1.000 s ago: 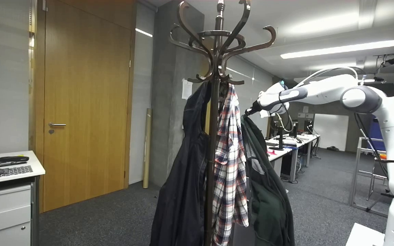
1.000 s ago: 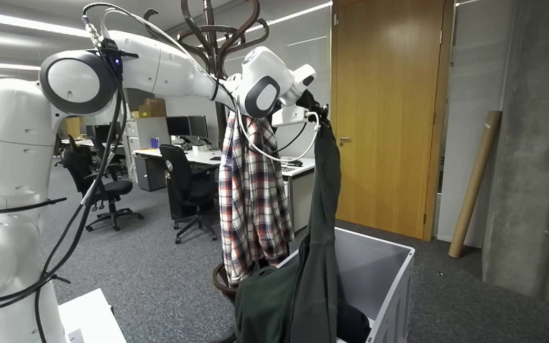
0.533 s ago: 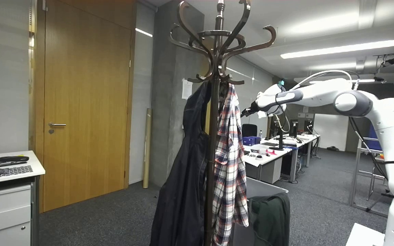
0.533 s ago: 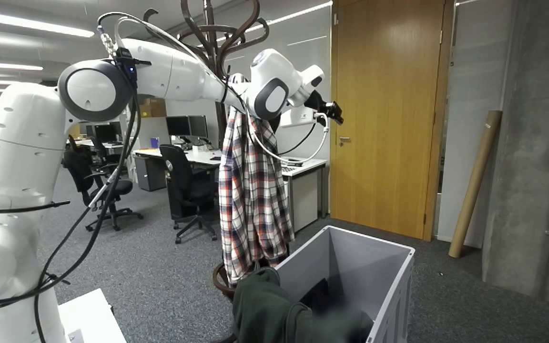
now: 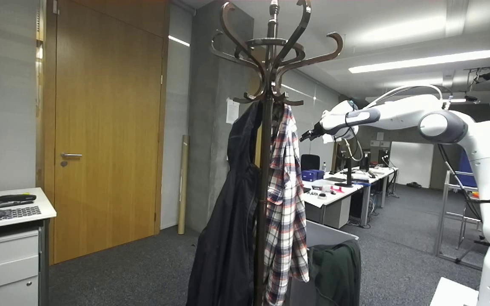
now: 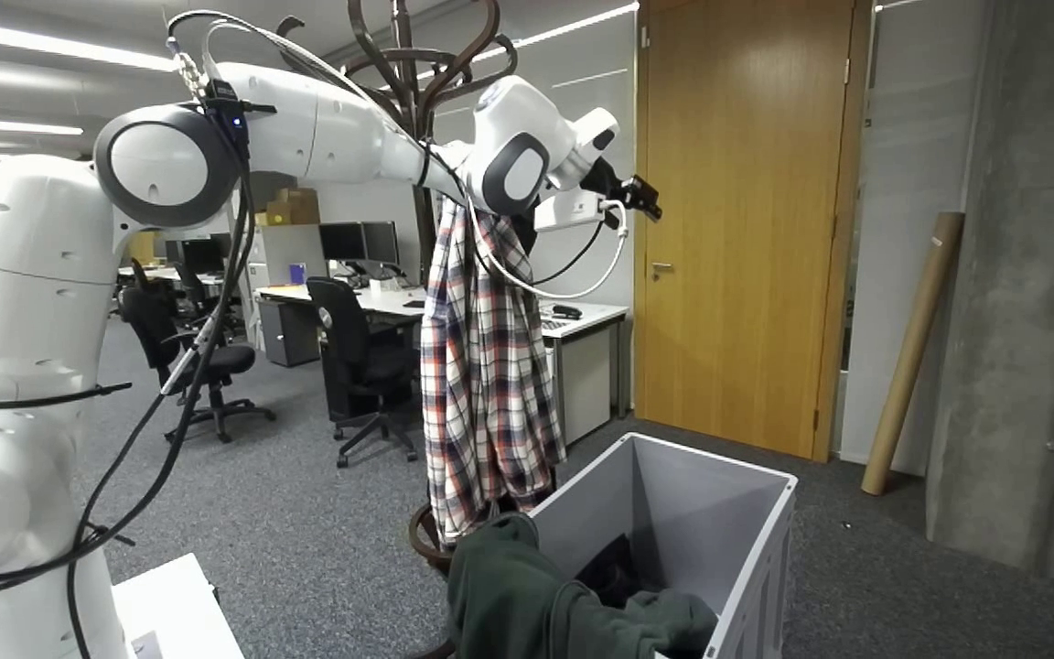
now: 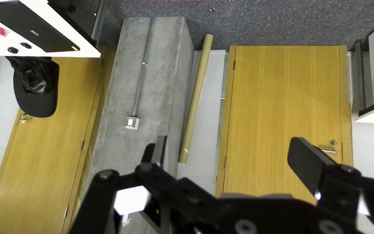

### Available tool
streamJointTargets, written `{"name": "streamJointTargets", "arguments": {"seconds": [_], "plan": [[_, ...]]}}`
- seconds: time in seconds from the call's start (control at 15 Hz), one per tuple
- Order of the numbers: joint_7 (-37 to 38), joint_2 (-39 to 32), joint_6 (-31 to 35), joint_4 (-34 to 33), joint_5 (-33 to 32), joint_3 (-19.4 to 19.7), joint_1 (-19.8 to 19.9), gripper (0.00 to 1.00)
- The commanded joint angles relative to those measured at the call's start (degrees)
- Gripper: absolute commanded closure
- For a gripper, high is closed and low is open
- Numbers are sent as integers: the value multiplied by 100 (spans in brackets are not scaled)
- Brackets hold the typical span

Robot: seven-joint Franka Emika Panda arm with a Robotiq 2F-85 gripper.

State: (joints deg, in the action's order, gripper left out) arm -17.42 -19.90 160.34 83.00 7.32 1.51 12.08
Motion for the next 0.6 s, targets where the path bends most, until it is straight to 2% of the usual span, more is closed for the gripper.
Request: {"name": "streamJointTargets", "arguments": {"seconds": [0.0,0.33,0.4,0.53], "plan": [[51,-22,-8,-8,-59,-39,25,0],[-18,-80,-68,-84,15,-33,-8,0],[278,-48,-168,-84,-183,44,-92,0],[351,146,-562,222,-246,21,-163,0]]}}
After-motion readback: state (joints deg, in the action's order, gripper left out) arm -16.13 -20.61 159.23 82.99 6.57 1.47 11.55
